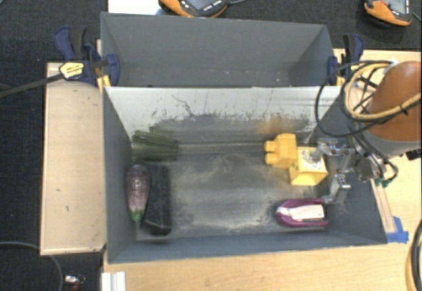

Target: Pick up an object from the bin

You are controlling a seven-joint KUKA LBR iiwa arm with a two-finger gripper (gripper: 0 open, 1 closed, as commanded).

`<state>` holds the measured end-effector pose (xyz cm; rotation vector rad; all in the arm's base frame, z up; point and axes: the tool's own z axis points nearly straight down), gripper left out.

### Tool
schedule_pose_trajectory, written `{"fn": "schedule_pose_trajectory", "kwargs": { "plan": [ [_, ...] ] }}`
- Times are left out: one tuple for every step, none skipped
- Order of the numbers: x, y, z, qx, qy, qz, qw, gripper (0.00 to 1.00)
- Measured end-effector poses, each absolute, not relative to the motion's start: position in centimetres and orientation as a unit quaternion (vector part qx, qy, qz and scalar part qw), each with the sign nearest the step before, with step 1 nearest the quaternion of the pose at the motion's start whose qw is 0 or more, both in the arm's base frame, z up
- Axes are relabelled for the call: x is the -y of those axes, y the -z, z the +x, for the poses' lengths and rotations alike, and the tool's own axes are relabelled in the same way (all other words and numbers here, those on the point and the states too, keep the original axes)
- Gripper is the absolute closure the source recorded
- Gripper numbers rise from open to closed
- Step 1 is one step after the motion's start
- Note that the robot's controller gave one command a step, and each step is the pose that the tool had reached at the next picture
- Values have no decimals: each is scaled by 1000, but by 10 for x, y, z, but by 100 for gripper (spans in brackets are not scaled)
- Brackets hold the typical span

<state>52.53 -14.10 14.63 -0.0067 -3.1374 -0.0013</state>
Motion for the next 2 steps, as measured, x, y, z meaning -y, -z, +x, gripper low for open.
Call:
{"fn": "schedule_pose_trajectory", "kwargs": {
  "plan": [
    [140, -150, 527, 1000, 0, 2, -2, 0],
    [145, -72, 585, 999, 0, -51, -4, 0]
  ]
}}
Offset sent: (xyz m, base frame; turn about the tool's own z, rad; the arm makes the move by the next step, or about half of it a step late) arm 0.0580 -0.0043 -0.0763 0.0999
